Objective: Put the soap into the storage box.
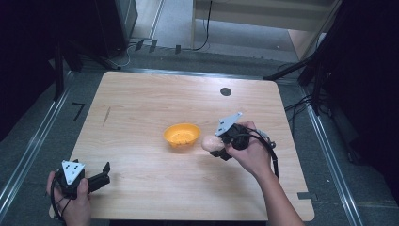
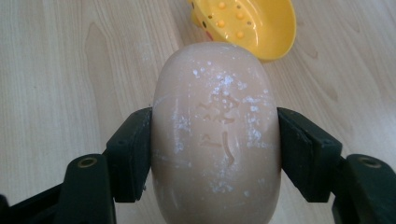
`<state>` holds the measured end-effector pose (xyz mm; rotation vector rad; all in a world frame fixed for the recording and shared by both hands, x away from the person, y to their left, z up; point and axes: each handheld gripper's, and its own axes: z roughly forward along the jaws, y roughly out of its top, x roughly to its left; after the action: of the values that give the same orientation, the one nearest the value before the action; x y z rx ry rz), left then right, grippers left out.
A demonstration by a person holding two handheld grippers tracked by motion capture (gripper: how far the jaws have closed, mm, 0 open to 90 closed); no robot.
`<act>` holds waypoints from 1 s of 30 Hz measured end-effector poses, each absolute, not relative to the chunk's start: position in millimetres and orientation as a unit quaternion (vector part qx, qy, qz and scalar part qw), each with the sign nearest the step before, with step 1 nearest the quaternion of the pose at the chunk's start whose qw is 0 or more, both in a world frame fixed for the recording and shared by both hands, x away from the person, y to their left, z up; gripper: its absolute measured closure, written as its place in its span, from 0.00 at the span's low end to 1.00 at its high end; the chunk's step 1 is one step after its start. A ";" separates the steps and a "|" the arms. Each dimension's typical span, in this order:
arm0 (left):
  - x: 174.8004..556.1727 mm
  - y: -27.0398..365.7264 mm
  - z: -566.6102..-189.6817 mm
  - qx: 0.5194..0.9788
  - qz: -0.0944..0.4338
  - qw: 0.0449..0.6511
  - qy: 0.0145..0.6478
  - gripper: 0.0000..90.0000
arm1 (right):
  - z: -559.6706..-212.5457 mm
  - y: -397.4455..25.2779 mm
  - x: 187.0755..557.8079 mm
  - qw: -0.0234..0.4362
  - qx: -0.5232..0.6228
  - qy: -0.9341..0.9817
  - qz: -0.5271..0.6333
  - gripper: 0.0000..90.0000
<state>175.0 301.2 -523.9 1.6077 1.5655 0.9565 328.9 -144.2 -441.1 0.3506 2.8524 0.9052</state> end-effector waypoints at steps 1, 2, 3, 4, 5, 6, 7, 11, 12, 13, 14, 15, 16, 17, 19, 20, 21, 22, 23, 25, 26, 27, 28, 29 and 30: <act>175.0 301.3 -523.8 0.619 0.368 0.344 0.603 0.00 | -441.0 -143.4 329.9 0.065 0.115 0.945 0.301 0.37; 175.0 301.5 -523.8 0.618 0.368 0.345 0.603 0.00 | -440.7 -142.5 331.1 0.067 0.113 0.945 0.299 0.37; 175.0 301.5 -523.8 0.618 0.368 0.345 0.603 0.00 | -440.6 -141.5 331.9 0.066 0.113 0.945 0.298 0.37; 175.0 301.5 -523.8 0.618 0.368 0.345 0.603 0.00 | -440.5 -140.5 333.1 0.065 0.110 0.946 0.299 0.37; 175.0 301.4 -523.8 0.618 0.368 0.345 0.603 0.00 | -440.4 -139.7 334.0 0.066 0.110 0.945 0.300 0.37; 175.0 301.3 -523.8 0.619 0.368 0.344 0.603 0.00 | -440.0 -138.9 335.1 0.065 0.108 0.945 0.301 0.37; 175.0 301.3 -523.8 0.619 0.368 0.344 0.603 0.00 | -439.7 -138.1 335.9 0.065 0.108 0.945 0.301 0.37; 174.9 301.9 -523.7 0.618 0.367 0.345 0.604 0.00 | -439.0 -135.1 340.7 0.066 0.102 0.946 0.300 0.37; 174.9 301.9 -523.7 0.618 0.367 0.345 0.604 0.00 | -439.2 -134.7 342.0 0.065 0.103 0.945 0.303 0.37; 175.0 301.8 -523.7 0.618 0.366 0.345 0.603 0.00 | -439.5 -134.3 343.2 0.061 0.104 0.945 0.305 0.37; 174.9 301.8 -523.7 0.618 0.366 0.345 0.604 0.00 | -439.9 -133.6 344.9 0.056 0.100 0.946 0.305 0.37; 175.0 301.9 -523.7 0.618 0.366 0.345 0.604 0.00 | -440.4 -132.5 346.5 0.054 0.097 0.947 0.302 0.37; 175.0 302.0 -523.7 0.618 0.366 0.345 0.604 0.00 | -440.4 -130.9 347.4 0.053 0.095 0.948 0.299 0.37; 175.0 302.0 -523.6 0.619 0.366 0.345 0.604 0.00 | -440.2 -129.3 348.6 0.051 0.091 0.949 0.298 0.37; 174.9 302.0 -523.6 0.618 0.366 0.346 0.604 0.00 | -439.0 -125.4 350.9 0.051 0.083 0.950 0.297 0.37; 175.0 302.0 -523.6 0.618 0.366 0.345 0.604 0.00 | -438.4 -123.9 351.7 0.054 0.080 0.950 0.296 0.37; 175.0 302.1 -523.6 0.618 0.366 0.345 0.605 0.00 | -437.8 -122.4 352.2 0.057 0.081 0.949 0.298 0.37; 175.0 302.0 -523.6 0.618 0.366 0.345 0.605 0.00 | -437.3 -120.9 353.2 0.058 0.079 0.949 0.298 0.37; 175.0 302.1 -523.6 0.618 0.366 0.345 0.605 0.00 | -436.8 -119.4 354.6 0.060 0.075 0.950 0.296 0.37; 175.0 302.0 -523.7 0.617 0.366 0.345 0.605 0.00 | -435.5 -116.7 356.7 0.063 0.072 0.951 0.294 0.37; 175.0 302.1 -523.6 0.618 0.366 0.345 0.605 0.00 | -435.2 -115.4 357.8 0.063 0.070 0.951 0.295 0.37; 175.1 302.0 -523.7 0.617 0.366 0.346 0.605 0.00 | -434.5 -113.5 358.9 0.064 0.065 0.951 0.294 0.37; 175.1 302.1 -523.6 0.617 0.365 0.345 0.605 0.00 | -434.1 -112.6 359.3 0.066 0.063 0.952 0.293 0.37; 175.1 302.1 -523.6 0.617 0.365 0.346 0.605 0.00 | -434.3 -111.2 360.3 0.068 0.060 0.951 0.295 0.37; 175.1 302.1 -523.6 0.617 0.365 0.346 0.605 0.00 | -434.3 -109.8 361.3 0.066 0.058 0.952 0.294 0.37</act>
<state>175.1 302.1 -523.6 1.6028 1.5706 0.9472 361.3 -109.8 -434.3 0.1737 2.8707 0.8856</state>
